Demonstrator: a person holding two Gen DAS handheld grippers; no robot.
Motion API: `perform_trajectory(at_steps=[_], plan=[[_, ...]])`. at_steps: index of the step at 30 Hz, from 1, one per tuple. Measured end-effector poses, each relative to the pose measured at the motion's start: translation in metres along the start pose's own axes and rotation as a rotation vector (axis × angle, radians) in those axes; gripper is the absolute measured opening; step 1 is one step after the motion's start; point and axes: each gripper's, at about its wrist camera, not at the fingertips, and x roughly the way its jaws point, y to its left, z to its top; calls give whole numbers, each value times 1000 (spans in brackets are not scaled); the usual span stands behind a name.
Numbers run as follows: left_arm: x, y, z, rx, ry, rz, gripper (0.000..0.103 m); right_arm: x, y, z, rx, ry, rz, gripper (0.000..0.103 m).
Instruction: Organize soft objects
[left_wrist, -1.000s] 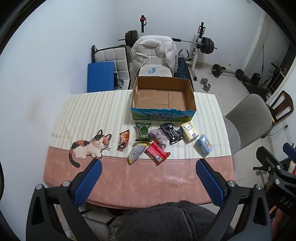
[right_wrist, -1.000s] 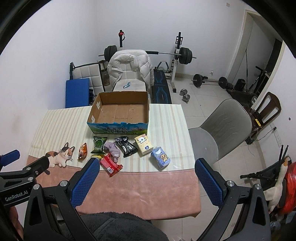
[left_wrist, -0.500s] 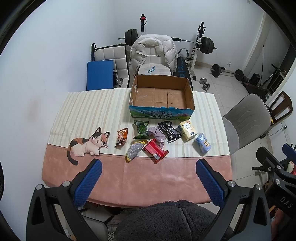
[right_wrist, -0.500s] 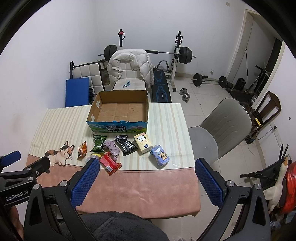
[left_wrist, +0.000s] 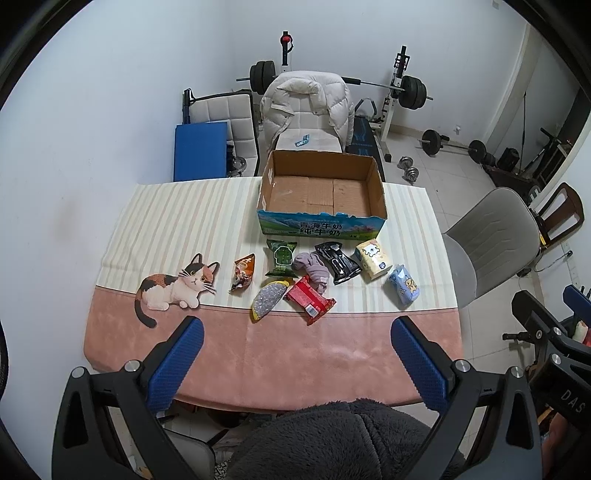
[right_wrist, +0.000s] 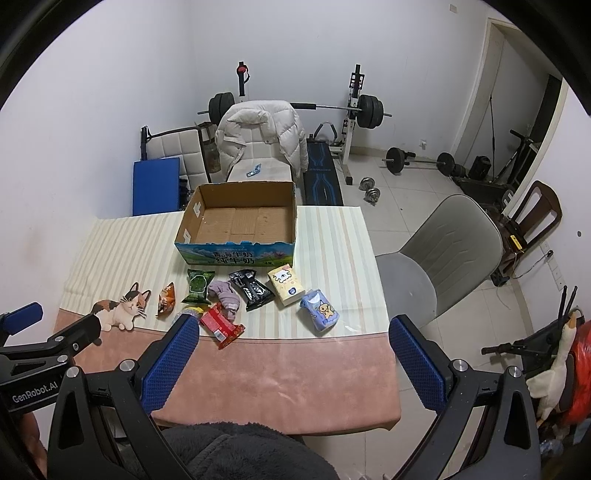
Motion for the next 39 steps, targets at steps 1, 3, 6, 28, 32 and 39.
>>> perform_trajectory(at_steps=[1,3,6,28,32,39], plan=[[0,0,0,1,1,0,103,-1,0,0,0,-1,1,103],[0,1,0,-1,0,-1,103,-1,0,0,0,-3,2,103],[0,1,0,2,0,-2,103,-1,1,0,0,-5,0,103],[-4,-8,-3,3,-9,-4,103,-4,3,-4,7,-20,3,103],[-4,-8,-6,3,-12,-4,103,3,6,-2,20,-7,15,103],[55,21,21,11,-5,83,103,82,5,5,0,69,58,103]])
